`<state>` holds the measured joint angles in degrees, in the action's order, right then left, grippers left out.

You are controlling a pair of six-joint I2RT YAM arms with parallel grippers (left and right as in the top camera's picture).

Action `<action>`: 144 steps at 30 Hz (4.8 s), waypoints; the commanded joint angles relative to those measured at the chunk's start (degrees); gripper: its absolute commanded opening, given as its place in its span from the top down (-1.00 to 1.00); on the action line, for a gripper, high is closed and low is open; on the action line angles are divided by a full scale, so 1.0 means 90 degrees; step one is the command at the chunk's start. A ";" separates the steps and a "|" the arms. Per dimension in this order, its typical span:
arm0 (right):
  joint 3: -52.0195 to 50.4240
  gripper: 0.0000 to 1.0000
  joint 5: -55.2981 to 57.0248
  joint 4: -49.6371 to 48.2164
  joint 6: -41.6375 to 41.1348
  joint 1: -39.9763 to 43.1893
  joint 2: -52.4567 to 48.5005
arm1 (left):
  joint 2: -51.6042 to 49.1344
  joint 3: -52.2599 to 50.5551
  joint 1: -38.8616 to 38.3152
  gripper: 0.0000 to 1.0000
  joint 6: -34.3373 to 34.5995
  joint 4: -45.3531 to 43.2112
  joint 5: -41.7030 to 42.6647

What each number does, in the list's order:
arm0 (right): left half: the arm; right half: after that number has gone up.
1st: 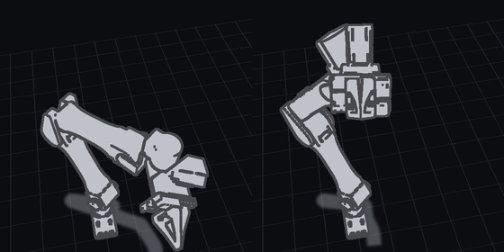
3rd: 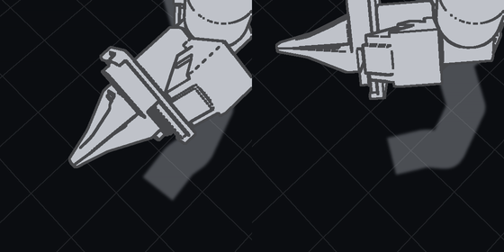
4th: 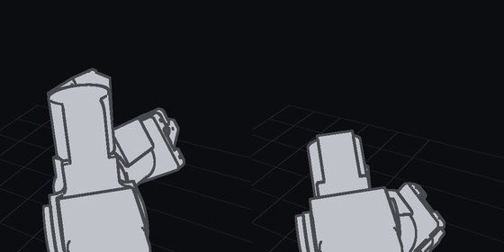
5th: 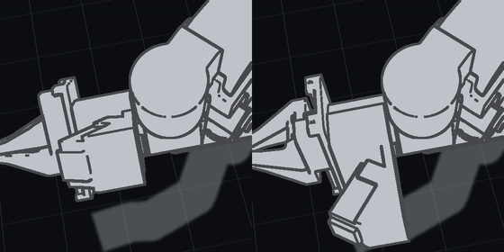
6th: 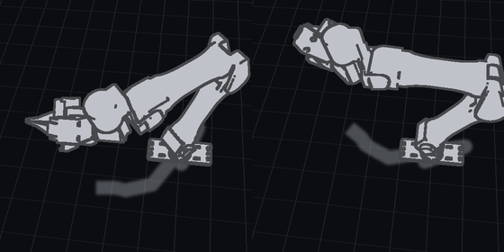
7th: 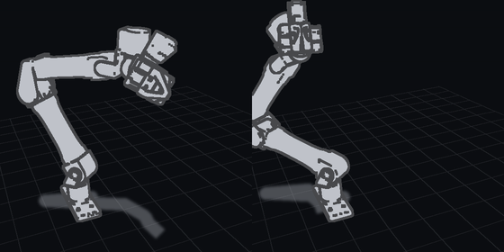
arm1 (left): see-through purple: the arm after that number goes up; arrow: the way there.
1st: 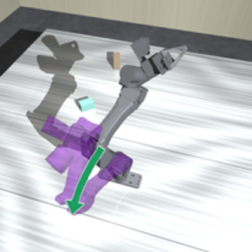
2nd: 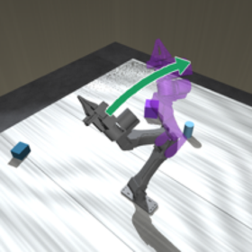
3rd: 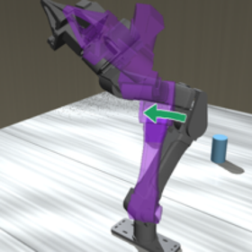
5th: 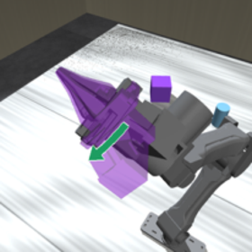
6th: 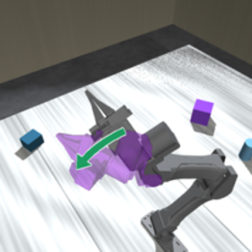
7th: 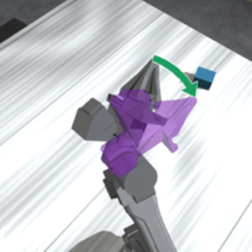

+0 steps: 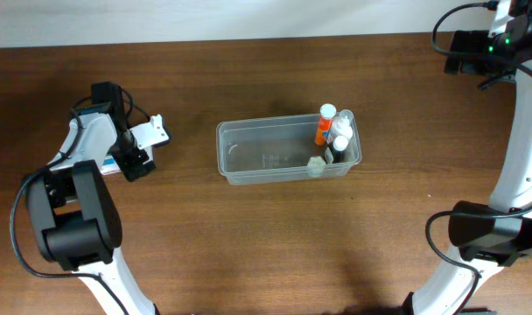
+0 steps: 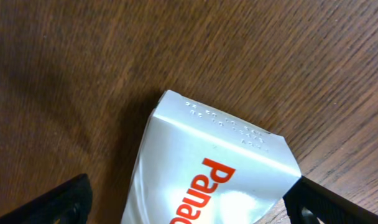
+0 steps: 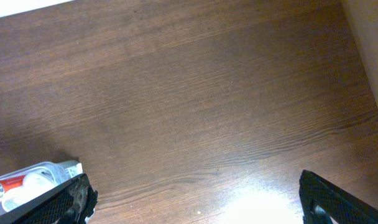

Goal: Pack container
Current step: 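Grasp the Panadol box with the left gripper and lift it, then carry the Panadol box with the left gripper over the container, then lower the box flat into the container and open the left gripper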

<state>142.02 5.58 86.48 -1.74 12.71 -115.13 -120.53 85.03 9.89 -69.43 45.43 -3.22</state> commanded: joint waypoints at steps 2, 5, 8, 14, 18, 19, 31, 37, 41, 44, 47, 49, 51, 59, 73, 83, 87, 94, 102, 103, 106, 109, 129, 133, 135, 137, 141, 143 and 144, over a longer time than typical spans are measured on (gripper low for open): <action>0.0075 -0.97 0.0053 -0.0012 -0.0070 0.0015 0.0044 | -0.0396 -0.0100 0.0051 -0.89 -0.0070 0.0007 0.0109; 0.0075 -0.97 0.0056 -0.0012 -0.0070 0.0015 0.0044 | -0.0396 -0.0100 0.0051 -0.78 0.0350 0.0017 0.0265; 0.0075 -0.97 0.0053 -0.0012 -0.0070 0.0015 0.0044 | -0.0396 -0.0100 0.0044 -0.51 0.0954 0.0070 0.0515; 0.0075 -0.97 0.0053 -0.0012 -0.0070 0.0015 0.0044 | -0.0396 -0.0100 0.0044 -0.29 0.2623 0.0126 0.0937; 0.0075 -0.97 0.0053 -0.0012 -0.0070 0.0015 0.0044 | -0.0396 -0.0100 0.0032 -0.22 0.4014 0.0180 0.0959; 0.0075 -0.97 0.0053 -0.0012 -0.0070 0.0015 0.0044 | -0.0396 -0.0100 0.0032 -0.18 0.4262 0.0197 0.0959; 0.0075 -0.97 0.0053 -0.0012 -0.0070 0.0015 0.0044 | -0.0393 -0.0100 0.0027 0.37 0.6334 0.0316 0.0957; 0.0075 -0.96 0.0053 -0.0012 -0.0070 0.0015 0.0044 | -0.0393 0.0129 0.0012 0.38 0.6331 0.0515 0.0984; 0.0075 -0.97 0.0053 -0.0012 -0.0070 0.0015 0.0044 | -0.0393 0.0682 -0.0095 0.38 0.6331 0.0937 0.1095; 0.0075 -0.97 0.0053 -0.0012 -0.0070 0.0015 0.0044 | -0.0393 0.1311 -0.0299 0.37 0.6326 0.1355 0.1100; 0.0075 -0.97 0.0056 -0.0012 -0.0070 0.0015 0.0044 | -0.0393 0.2004 -0.0578 0.38 0.6149 0.1790 0.1098; 0.0075 -0.97 0.0053 -0.0012 -0.0070 0.0015 0.0044 | -0.0393 0.2450 -0.0801 0.38 0.5967 0.2064 0.1098; 0.0075 -0.97 0.0056 -0.0012 -0.0070 0.0015 0.0044 | -0.0393 0.2929 -0.1076 0.38 0.5710 0.2370 0.1098; 0.0075 -0.97 0.0053 -0.0012 -0.0070 0.0015 0.0044 | -0.0393 0.4313 -0.2421 0.37 0.4452 0.3393 0.0925; 0.0075 -0.97 0.0053 -0.0012 -0.0070 0.0015 0.0044 | -0.0452 0.4556 -0.4413 0.35 0.2841 0.3626 0.0573; 0.0075 -0.97 0.0053 -0.0012 -0.0070 0.0015 0.0044 | -0.1222 0.4515 -0.4653 0.36 0.2839 0.3449 0.0782; 0.0075 -0.97 0.0053 -0.0012 -0.0070 0.0015 0.0044 | -0.1547 0.4515 -0.4648 0.35 0.2647 0.3434 0.0760; 0.0075 -0.97 0.0056 -0.0012 -0.0070 0.0015 0.0044 | -0.1710 0.4515 -0.4617 0.35 0.2200 0.3361 0.0758; 0.0075 -0.97 0.0053 -0.0012 -0.0070 0.0015 0.0044 | -0.1710 0.4515 -0.4617 0.03 0.2203 0.3359 0.0753; 0.0075 -0.97 0.0053 -0.0012 -0.0070 0.0015 0.0044 | -0.1710 0.4515 -0.4617 0.01 0.2205 0.3359 0.0726; 0.0075 -0.97 0.0056 -0.0012 -0.0070 0.0015 0.0044 | -0.1710 0.4515 -0.4617 -0.04 0.2208 0.3366 0.0629; 0.0075 -0.97 0.0053 -0.0012 -0.0070 0.0015 0.0044 | -0.1707 0.4517 -0.4619 -0.04 0.2329 0.3364 0.0330; 0.0075 -0.97 0.0056 -0.0012 -0.0070 0.0015 0.0044 | 0.0835 0.4600 -0.4507 -0.99 0.4342 0.3555 0.0214; 0.0075 -0.97 0.0053 -0.0012 -0.0070 0.0015 0.0044 | 0.1656 0.4600 -0.4376 -0.99 0.5083 0.3978 0.0214; 0.0075 -0.97 0.0053 -0.0012 -0.0070 0.0015 0.0044 | 0.2001 0.4600 -0.4357 -0.99 0.5297 0.4313 0.0214; 0.0075 -0.97 0.0053 -0.0012 -0.0070 0.0015 0.0044 | 0.2276 0.4600 -0.4362 -0.99 0.5331 0.4758 0.0216; 0.0075 -0.97 0.0053 -0.0012 -0.0070 0.0015 0.0044 | 0.2613 0.4600 -0.4371 -0.99 0.5331 0.5559 0.0216; 0.0075 -0.97 0.0053 -0.0012 -0.0070 0.0015 0.0044 | 0.2698 0.4600 -0.4371 -0.99 0.5328 0.5680 0.0214; 0.0075 -0.97 0.0053 -0.0012 -0.0070 0.0015 0.0044 | 0.2720 0.4600 -0.4371 -0.99 0.5328 0.5654 0.0216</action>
<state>142.02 5.58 86.54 -1.74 12.71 -115.13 -96.95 126.39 -29.50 -23.09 96.31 -1.32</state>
